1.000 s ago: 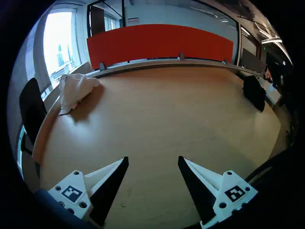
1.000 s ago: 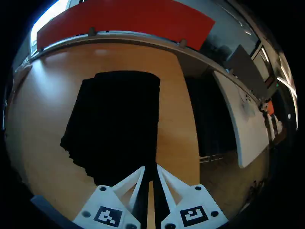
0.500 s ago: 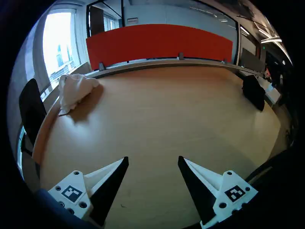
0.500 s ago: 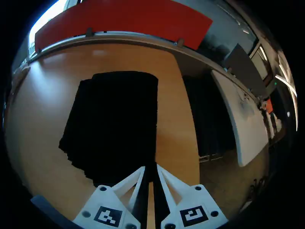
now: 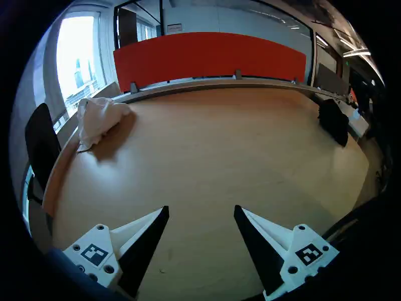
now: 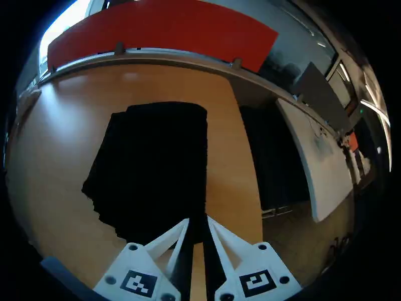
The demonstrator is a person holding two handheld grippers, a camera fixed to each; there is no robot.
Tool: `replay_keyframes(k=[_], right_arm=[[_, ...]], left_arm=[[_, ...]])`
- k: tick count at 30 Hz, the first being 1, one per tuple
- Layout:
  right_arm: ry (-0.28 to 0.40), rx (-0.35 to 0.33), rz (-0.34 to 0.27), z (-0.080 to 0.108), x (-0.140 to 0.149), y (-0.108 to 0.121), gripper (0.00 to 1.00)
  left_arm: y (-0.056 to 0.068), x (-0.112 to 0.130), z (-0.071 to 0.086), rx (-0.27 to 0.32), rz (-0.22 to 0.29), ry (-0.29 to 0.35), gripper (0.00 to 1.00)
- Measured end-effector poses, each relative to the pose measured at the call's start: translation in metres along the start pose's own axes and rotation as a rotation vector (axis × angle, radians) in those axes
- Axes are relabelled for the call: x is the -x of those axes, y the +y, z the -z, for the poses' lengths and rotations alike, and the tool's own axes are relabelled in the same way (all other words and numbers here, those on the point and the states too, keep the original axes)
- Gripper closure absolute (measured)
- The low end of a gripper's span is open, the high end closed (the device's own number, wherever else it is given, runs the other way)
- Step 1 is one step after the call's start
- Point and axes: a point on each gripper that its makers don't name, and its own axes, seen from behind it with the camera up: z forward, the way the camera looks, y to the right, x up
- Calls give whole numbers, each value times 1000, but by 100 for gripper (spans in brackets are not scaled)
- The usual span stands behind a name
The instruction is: Fold towel
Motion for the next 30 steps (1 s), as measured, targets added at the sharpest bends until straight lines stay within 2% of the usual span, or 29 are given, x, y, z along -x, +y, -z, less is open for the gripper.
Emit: replay_keyframes(k=[11,13,18,22,26,30], right_arm=[[3,23,-15,4,6,5,78],[-1,32,-18,5,8,7,71],[-6,59,-20,5,11,12,37],[-2,60,-18,5,11,11,17],[4,60,-23,7,11,10,6],[18,54,-40,9,10,7,3]], left_arm=[[-1,0,-1,3,-2,1,4],[-1,0,-1,3,-3,1,4],[-1,-1,-1,4,-4,2,4],[-1,-1,-1,2,-3,4,4],[-1,-2,-1,2,-1,7,3],[-2,-3,0,2,2,11,3]])
